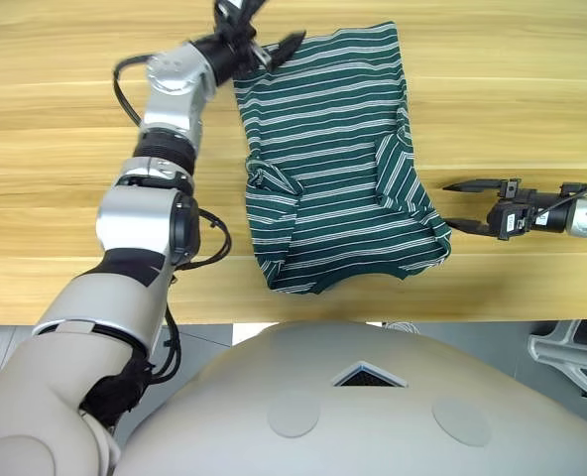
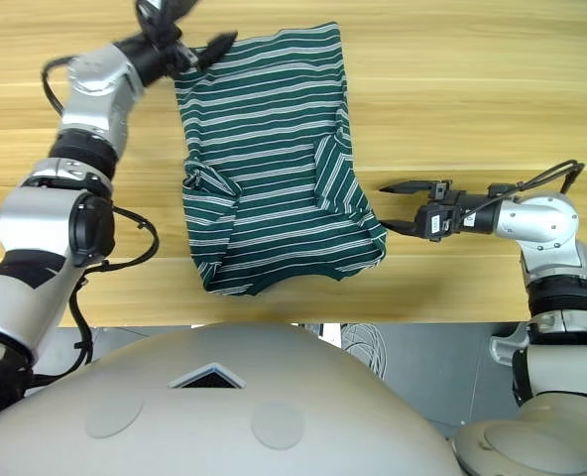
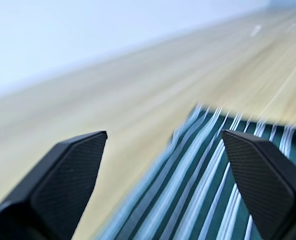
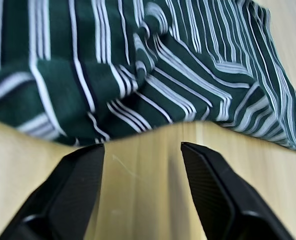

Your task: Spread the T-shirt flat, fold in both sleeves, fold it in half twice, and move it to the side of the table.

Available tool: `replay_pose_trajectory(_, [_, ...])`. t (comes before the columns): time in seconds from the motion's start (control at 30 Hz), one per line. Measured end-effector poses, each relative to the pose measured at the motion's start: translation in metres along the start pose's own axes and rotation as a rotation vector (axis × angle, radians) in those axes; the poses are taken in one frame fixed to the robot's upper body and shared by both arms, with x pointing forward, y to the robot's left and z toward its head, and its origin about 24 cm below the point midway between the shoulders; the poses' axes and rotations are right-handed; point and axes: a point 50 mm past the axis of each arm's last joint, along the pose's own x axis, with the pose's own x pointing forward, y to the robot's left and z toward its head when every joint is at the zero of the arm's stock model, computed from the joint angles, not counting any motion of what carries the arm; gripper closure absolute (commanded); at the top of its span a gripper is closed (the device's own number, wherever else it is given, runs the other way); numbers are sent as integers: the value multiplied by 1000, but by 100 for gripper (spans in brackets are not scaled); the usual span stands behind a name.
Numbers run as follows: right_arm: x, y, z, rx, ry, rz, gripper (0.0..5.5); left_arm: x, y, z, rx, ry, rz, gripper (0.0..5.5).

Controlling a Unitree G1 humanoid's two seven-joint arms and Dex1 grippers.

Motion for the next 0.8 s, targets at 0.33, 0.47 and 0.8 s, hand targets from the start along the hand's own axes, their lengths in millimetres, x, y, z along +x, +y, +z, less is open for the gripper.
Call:
replay_pose_trajectory(0.33, [3, 0, 2, 36, -49, 120, 62, -180, -27, -20, 257, 157, -5, 137])
replay_pose_trajectory(0.47, [8, -4, 1, 27, -54, 127, 62, -193, -40, -21, 260, 176, 10, 137])
replay_pose_trajectory(0.8, [24, -12, 0, 1, -68, 75, 157, -230, -50, -27, 413, 369, -122, 137])
